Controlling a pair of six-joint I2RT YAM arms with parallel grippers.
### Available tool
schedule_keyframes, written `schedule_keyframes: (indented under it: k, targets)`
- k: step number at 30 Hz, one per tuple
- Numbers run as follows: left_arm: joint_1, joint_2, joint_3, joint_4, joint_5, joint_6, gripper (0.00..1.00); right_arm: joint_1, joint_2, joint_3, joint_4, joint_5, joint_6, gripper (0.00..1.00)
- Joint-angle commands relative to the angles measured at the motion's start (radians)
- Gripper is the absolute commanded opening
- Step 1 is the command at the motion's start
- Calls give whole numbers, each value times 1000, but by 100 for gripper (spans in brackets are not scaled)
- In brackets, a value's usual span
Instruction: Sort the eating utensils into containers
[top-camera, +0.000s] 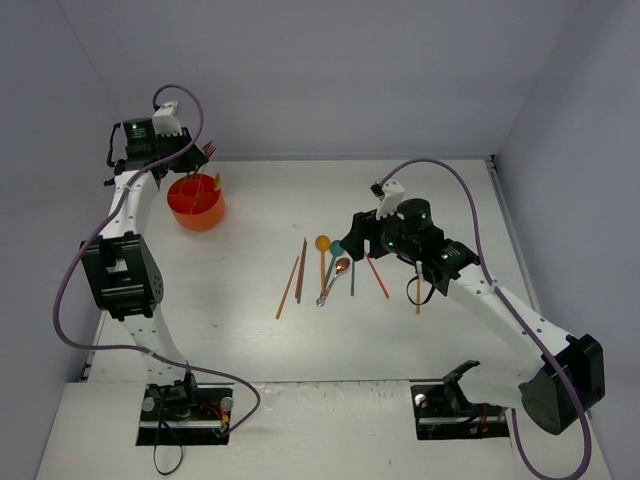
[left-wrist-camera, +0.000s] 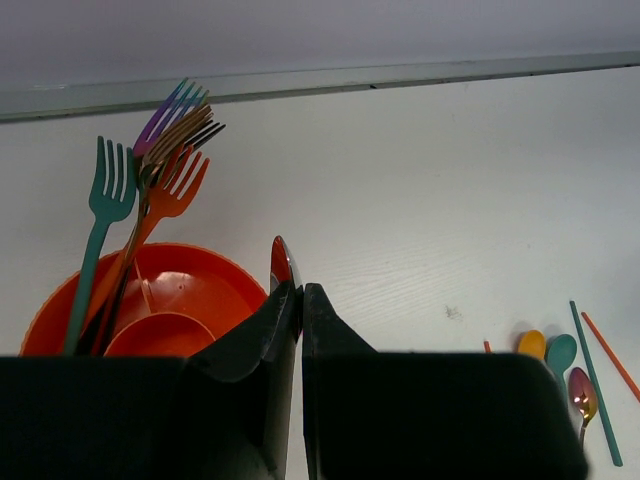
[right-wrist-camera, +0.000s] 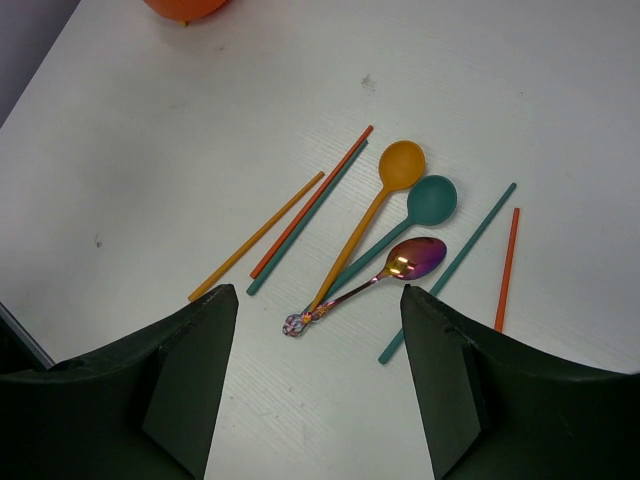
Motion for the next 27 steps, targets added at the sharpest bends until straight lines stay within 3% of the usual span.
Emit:
schedule_keyframes:
  k: [1, 8, 14, 22, 27]
  targets:
    - [2, 2, -14, 144, 59, -2, 0, -3, -10, 15, 45, -31, -10, 63]
    - [3, 19, -98, 284, 65, -12, 0, -4, -15, 8, 43, -45, -2, 63]
    - [2, 26, -118, 305, 54, -4, 0, -3, -16, 2, 41, -56, 2, 63]
    - [2, -3, -149, 282, 0, 8, 22, -3, -13, -2, 40, -51, 4, 64]
    - [3, -36, -155, 239, -46, 22, 30, -3, -9, -4, 40, -53, 5, 64]
